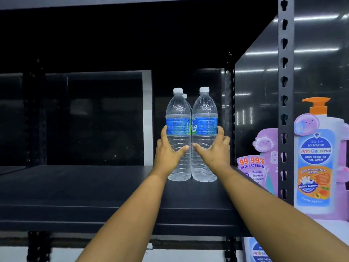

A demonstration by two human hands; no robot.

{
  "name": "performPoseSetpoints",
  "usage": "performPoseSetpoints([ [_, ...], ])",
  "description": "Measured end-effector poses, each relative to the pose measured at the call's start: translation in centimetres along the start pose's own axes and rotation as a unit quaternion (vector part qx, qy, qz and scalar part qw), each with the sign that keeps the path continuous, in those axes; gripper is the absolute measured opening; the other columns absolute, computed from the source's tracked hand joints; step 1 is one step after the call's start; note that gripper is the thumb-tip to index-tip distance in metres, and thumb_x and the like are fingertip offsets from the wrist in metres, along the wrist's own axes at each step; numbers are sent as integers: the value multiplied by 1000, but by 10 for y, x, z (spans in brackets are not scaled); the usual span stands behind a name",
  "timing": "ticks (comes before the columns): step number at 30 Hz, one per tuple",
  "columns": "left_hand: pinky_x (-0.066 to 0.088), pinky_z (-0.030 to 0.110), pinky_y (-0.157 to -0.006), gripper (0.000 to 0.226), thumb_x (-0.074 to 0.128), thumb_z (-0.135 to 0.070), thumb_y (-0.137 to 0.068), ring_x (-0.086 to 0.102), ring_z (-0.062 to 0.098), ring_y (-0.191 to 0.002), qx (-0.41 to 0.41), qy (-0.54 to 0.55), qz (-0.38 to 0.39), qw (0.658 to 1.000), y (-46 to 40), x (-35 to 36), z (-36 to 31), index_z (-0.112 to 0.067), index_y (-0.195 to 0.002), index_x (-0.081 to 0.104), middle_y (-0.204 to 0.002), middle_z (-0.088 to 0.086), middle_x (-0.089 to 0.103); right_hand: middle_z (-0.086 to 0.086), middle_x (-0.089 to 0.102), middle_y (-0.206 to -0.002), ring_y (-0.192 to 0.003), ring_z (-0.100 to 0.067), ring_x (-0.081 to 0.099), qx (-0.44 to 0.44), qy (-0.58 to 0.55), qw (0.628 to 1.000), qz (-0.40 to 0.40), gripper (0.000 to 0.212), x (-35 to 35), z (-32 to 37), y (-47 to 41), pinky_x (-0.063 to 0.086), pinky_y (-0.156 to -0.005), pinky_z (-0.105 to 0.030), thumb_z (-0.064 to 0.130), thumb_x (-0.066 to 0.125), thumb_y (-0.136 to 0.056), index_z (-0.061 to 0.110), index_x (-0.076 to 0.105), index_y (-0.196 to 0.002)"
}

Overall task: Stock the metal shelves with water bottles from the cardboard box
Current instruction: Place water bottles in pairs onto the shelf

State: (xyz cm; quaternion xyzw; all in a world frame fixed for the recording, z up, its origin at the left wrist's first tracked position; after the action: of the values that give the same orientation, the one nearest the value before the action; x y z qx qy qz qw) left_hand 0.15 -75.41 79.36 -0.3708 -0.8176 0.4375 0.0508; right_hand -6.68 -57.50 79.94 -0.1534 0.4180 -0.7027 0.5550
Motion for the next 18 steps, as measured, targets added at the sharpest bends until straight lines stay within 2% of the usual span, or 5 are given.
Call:
performPoseSetpoints([
  [5, 34, 30, -103, 103, 79, -44, -77, 40, 18, -133, -15, 22, -4, 1000, -2, -3, 8, -31, -152, 9, -146, 3, 38, -3, 53, -133, -119, -22, 53, 32, -116, 992, 32, 93, -1, -20, -6, 44, -97, -37, 45, 76, -72, 30, 21, -145],
  [7, 33, 29, -104, 100, 79, -43, -77, 37, 18, -135, -17, 21, -5, 1000, -2, -2, 9, -30, -151, 13, -145, 3, 37, -5, 46, -137, -125, -22, 48, 27, -136, 990, 41, 95, 2, -20, -5, 42, -102, -41, 47, 77, -72, 30, 19, -146],
  [11, 34, 29, -102, 95, 79, -43, -77, 37, 17, -133, -7, 11, -3, 1000, 0, 0, 7, -30, -149, 18, -142, 1, 40, -6, 25, -144, -134, -22, 27, 16, -89, 995, 41, 106, 2, -14, -2, 33, -108, -44, 57, 78, -67, 33, 14, -148],
  [15, 41, 22, -95, 76, 73, -35, -85, 55, 8, -119, 9, 22, 23, 999, 1, -2, 3, -33, -146, 28, -128, -16, 58, -10, 37, -138, -125, -26, 44, 9, -68, 997, 24, 99, -4, -13, -4, 40, -102, -42, 52, 77, -72, 28, 18, -148],
  [18, 41, 22, -99, 70, 66, -32, -91, 54, 2, -116, 7, 35, 52, 998, 3, -1, 3, -37, -148, 25, -128, -22, 56, -8, 49, -134, -120, -24, 51, 20, -90, 996, 17, 87, -6, -18, -4, 43, -98, -41, 46, 74, -77, 25, 23, -144],
])
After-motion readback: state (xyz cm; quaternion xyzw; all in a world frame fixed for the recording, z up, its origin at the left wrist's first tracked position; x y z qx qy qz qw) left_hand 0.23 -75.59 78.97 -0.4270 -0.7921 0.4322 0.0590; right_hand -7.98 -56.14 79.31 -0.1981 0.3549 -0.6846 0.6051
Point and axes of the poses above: each hand's wrist, its own y-axis away from the middle knuckle, its own x-axis out of the palm, z = x × y, the point moved 8 cm from there along -y, towards the middle knuckle
